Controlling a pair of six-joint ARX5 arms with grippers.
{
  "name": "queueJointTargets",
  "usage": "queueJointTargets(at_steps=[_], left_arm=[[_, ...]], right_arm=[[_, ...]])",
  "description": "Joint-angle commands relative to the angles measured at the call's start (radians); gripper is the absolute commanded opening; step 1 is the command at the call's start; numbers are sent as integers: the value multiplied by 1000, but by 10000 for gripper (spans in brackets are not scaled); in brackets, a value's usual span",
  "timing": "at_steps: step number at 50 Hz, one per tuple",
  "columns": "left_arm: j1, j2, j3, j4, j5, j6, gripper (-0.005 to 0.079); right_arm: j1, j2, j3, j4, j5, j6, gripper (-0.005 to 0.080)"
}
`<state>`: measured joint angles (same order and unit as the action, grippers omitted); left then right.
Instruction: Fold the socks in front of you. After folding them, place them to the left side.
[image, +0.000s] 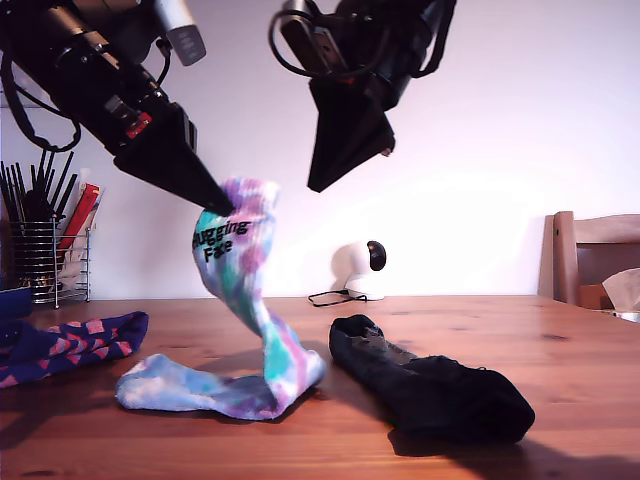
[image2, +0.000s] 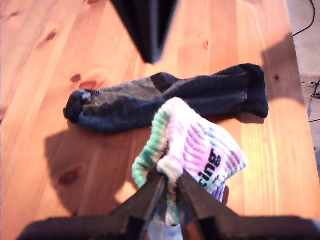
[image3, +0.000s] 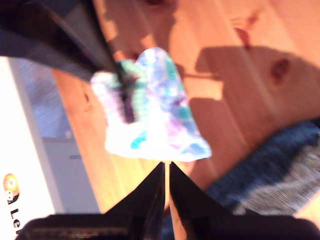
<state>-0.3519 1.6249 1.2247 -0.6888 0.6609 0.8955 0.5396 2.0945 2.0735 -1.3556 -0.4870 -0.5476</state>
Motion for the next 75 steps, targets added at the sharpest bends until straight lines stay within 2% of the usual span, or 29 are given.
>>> queueJointTargets(at_steps=[1,4,12,22,26,32,35,39,42,44,45,52,56,61,69,75], left_arm=[[8,7,-7,0,-13,2,149],[11,7,-7,1,-33,2,201],[17,7,-7,1,-98,1,256],[16,7,-7,7,-201,2,259],[16,7,-7,11,-196,2,259],[13,7,-7,30,-113,-13,259],[2,7,-7,46,-101,-36,257],[-18,7,-7,76,-98,-61,197],[-33,8,-7,101,-92,-84,89],[-44,10,-7,123,-93,-88,-17],[-47,11,-7,131,-93,-90,-30],[-57,19,-7,138,-94,-145,-19],[-57,19,-7,121,-109,-239,-19],[-50,19,-7,85,-126,-296,-20],[-46,24,-7,-40,-161,-305,-19],[-46,33,-8,-66,-161,-305,-19]], right_arm=[[6,-18,-21,-1,-4,-2,-10],[6,-18,-21,-1,-4,-2,-10],[6,-18,-21,-1,-8,-2,-10],[6,-18,-21,-1,-13,-3,-10],[5,-18,-21,0,-13,-3,-10],[5,-18,-21,0,-13,-3,-10],[5,-18,-21,0,-20,-3,-10],[5,-18,-23,0,-30,-6,-10],[5,-18,-23,2,-39,-6,-10],[5,-18,-24,5,-42,-7,-10],[5,-18,-24,4,-46,-6,-10],[5,-6,-26,3,-66,15,-10],[5,4,-35,3,-66,31,-10],[5,25,-44,19,-56,106,-10],[0,56,-44,108,-47,277,-10],[1,61,-44,176,-22,317,-10]])
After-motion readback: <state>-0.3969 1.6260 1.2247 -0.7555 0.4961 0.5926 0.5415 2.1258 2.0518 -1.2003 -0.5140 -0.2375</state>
